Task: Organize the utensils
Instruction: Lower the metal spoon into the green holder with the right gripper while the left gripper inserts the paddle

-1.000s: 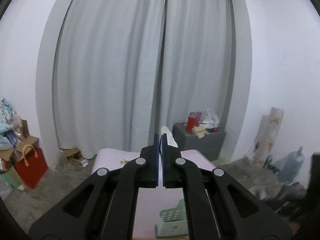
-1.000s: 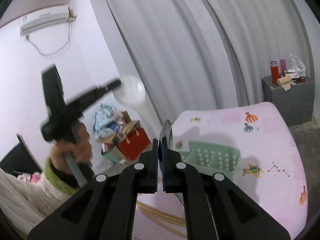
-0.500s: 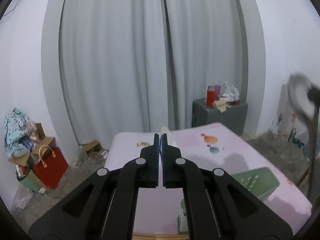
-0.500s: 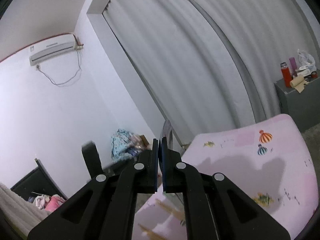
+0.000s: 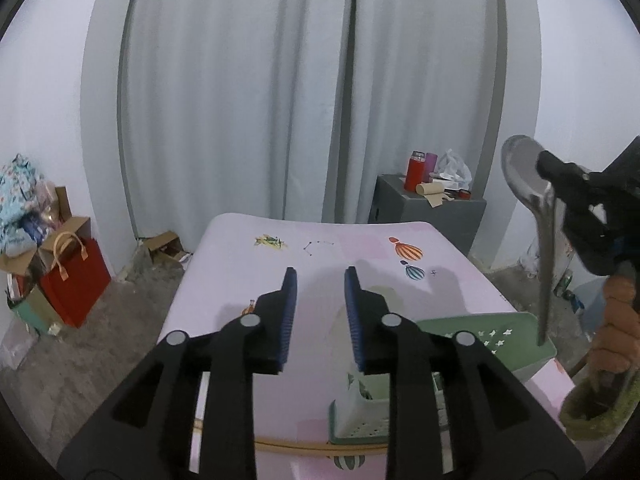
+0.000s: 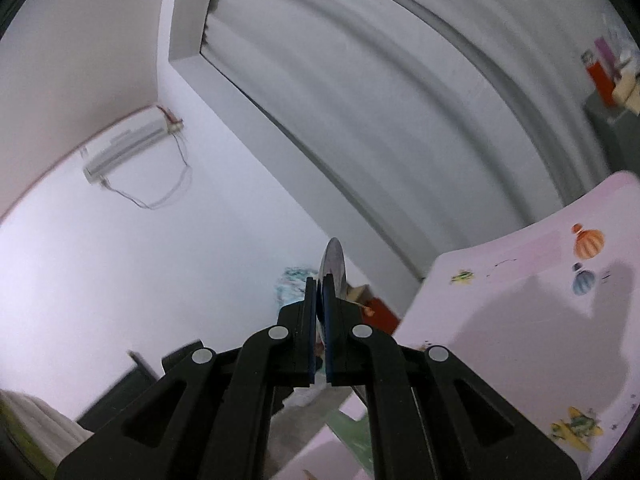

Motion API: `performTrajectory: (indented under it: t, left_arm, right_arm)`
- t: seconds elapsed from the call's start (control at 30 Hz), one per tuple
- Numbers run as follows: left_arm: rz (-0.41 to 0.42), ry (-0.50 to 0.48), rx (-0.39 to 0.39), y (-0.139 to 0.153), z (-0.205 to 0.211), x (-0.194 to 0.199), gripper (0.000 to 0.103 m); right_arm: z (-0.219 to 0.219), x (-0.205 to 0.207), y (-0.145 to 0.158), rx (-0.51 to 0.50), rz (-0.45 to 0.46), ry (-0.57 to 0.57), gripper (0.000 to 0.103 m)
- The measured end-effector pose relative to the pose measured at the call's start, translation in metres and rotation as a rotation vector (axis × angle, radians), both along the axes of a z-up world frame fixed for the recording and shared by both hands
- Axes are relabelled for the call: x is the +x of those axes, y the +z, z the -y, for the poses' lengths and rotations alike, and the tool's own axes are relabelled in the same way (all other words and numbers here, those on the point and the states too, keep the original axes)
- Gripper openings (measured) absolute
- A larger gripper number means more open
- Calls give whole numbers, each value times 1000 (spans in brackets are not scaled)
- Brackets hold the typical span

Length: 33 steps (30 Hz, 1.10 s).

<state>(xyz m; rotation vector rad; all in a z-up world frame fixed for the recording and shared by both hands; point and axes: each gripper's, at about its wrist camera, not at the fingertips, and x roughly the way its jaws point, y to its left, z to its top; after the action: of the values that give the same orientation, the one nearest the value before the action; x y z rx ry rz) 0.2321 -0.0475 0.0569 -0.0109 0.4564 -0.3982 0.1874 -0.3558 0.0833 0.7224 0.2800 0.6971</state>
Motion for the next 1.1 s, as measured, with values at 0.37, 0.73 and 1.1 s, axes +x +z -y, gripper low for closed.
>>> performTrajectory:
  t: [0.37, 0.73, 1.1]
  left_arm:
    - [-70, 39, 6, -16, -16, -7, 47]
    - [-87, 93, 96, -23, -13, -18, 64]
    - [-90, 89, 107, -15, -19, -55, 74]
  right_arm:
    - [-4, 21, -38, -34, -82, 20, 4]
    - [13, -20, -57, -157, -149, -96, 7]
    - [-8, -96, -12, -402, -104, -280, 57]
